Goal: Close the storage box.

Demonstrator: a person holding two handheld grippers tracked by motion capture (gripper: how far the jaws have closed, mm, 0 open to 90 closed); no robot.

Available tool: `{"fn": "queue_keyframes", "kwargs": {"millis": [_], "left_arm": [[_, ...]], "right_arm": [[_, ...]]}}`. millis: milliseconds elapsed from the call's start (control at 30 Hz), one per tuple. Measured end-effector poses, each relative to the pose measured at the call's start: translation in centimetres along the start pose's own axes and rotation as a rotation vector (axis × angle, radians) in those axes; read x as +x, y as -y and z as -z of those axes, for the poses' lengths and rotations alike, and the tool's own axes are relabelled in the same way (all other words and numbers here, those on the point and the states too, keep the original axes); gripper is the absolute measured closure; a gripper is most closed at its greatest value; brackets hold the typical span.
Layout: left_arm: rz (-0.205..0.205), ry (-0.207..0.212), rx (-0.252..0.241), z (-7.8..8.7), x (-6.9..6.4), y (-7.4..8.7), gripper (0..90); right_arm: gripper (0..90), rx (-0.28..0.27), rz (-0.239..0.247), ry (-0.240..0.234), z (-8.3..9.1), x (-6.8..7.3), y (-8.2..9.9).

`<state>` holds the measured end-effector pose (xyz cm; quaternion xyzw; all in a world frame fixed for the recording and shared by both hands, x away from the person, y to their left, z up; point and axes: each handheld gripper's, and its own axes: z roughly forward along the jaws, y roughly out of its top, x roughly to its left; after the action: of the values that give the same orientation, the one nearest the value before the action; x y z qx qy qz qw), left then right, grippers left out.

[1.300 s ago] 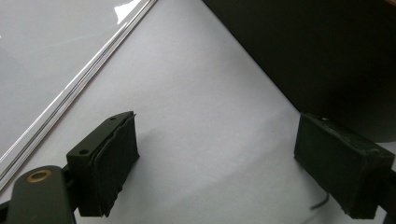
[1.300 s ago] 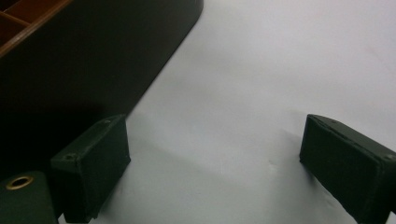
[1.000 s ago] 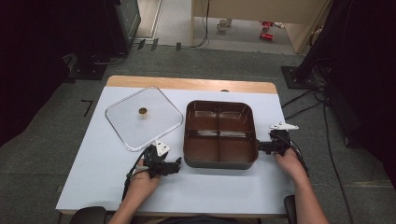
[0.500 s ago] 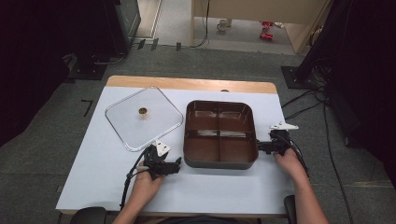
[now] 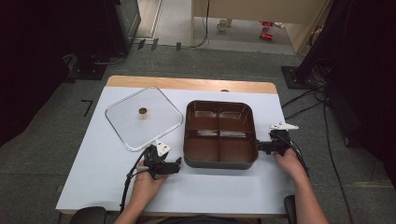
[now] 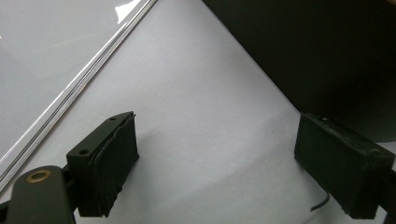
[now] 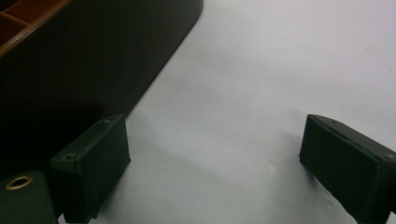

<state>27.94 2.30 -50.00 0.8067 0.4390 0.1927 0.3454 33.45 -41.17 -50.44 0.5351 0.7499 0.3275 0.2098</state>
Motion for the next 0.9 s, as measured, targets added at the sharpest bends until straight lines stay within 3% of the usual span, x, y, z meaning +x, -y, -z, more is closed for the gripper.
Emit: {"fn": "queue_keyframes", "kwargs": {"millis": [233,533,600,667,833,900], "left_arm": [[0.001,0.001,0.005,0.0,0.0,-0.1,13.5],[0.001,0.024,0.075,0.0,0.3,-0.9,13.6],[-0.005,0.046,0.111,0.0,0.6,-1.4,13.6],[0.017,0.084,0.139,0.1,1.0,-1.8,13.6],[0.114,0.203,0.156,0.6,2.4,-2.2,16.0],[0.1,0.234,0.184,0.6,2.8,-2.5,16.3]], "right_arm": [[7.8,0.0,0.0,0.0,0.0,0.0,0.0],[7.8,0.0,0.0,0.0,0.0,0.0,0.0],[7.8,0.0,0.0,0.0,0.0,0.0,0.0],[7.8,0.0,0.0,0.0,0.0,0.0,0.0],[7.8,0.0,0.0,0.0,0.0,0.0,0.0],[7.8,0.0,0.0,0.0,0.0,0.0,0.0]]}}
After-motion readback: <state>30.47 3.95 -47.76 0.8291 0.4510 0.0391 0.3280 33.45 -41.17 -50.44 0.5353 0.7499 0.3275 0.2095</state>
